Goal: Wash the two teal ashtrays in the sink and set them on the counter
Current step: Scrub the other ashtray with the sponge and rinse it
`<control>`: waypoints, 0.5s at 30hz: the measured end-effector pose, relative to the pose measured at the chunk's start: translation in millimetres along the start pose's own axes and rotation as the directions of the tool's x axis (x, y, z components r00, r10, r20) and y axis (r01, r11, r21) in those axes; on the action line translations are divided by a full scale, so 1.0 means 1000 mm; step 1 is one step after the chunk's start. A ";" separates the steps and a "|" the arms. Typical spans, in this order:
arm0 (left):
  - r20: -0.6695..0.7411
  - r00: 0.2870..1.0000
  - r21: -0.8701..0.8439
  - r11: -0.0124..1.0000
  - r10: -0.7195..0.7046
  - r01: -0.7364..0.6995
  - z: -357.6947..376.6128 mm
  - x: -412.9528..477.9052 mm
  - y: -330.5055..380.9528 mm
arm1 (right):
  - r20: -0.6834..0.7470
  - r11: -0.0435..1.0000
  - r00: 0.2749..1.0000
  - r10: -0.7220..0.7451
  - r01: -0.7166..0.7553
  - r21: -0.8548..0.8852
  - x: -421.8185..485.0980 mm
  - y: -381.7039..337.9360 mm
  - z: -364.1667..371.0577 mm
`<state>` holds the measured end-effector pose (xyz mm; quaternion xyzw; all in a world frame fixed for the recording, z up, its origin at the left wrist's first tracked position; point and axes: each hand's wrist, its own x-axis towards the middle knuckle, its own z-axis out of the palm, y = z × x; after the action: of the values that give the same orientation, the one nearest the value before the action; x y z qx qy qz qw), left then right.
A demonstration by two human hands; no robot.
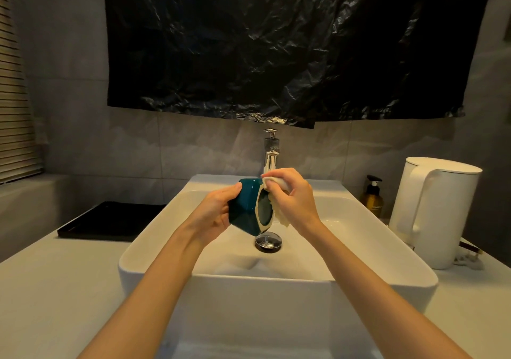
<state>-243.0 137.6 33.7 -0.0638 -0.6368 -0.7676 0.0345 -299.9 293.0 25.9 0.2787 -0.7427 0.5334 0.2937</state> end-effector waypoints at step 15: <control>-0.065 0.995 -0.375 0.926 -0.074 0.044 -0.004 -0.002 0.007 | 0.072 0.947 0.956 0.284 -0.291 0.132 0.006 0.008 -0.006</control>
<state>-239.9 132.5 39.3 -0.0200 -0.4793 -0.8771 0.0235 -309.3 300.4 26.9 0.2013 -0.7430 0.6145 0.1730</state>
